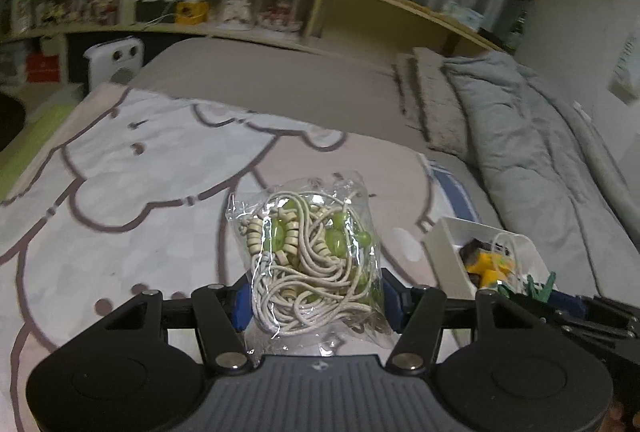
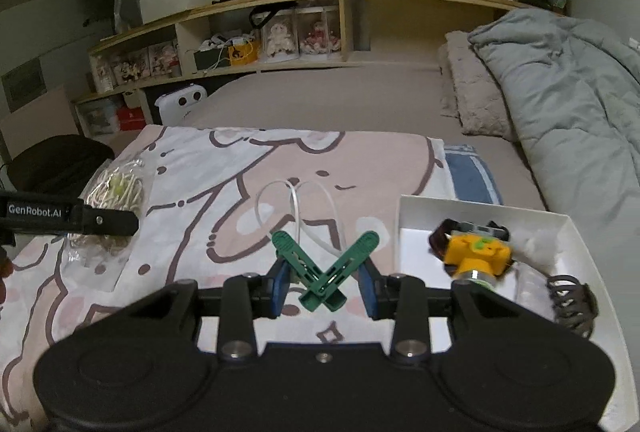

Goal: Organize objects
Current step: 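Carry the bag and clothespin into the white tray and release both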

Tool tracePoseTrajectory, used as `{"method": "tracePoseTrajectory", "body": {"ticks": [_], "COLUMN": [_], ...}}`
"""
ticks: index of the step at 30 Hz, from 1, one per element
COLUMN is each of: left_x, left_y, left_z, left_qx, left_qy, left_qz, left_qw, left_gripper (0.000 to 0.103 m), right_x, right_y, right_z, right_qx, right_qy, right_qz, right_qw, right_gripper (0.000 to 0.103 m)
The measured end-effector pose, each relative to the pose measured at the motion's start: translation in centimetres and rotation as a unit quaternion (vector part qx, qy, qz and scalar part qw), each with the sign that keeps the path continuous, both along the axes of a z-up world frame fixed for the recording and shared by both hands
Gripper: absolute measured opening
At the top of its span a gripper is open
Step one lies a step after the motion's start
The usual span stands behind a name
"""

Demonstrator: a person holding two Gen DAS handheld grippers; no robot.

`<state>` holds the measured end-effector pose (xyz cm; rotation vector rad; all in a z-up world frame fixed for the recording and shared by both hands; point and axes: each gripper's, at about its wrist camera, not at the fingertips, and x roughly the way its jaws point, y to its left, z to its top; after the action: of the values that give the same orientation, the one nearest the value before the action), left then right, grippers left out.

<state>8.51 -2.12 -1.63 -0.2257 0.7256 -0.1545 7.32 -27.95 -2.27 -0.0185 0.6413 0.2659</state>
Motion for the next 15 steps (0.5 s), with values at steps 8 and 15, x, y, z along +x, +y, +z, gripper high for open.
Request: {"method": "tracePoseTrajectory", "body": {"ticks": [8,15], "left_x": [0.6,1.3], "left_y": [-4.8,-10.8], "left_z": [1.3,1.2], "left_qx": [0.002,-0.004], "left_qy": [-0.011,-0.014], "left_qz": [-0.055,-0.103], "left_qw": [0.9984,0.9946], "left_gripper": [0.061,0.061], "right_x": [-0.5,-1.7], "right_y": [-4.7,-10.1], "right_z": [0.3,0.6], "right_qx": [-0.022,-0.016], "right_qy": [0.006,0.007], "right_qz": [-0.024,-0.06], "right_qw": [0.999,0.998], "right_gripper": [0.038,0.038]}}
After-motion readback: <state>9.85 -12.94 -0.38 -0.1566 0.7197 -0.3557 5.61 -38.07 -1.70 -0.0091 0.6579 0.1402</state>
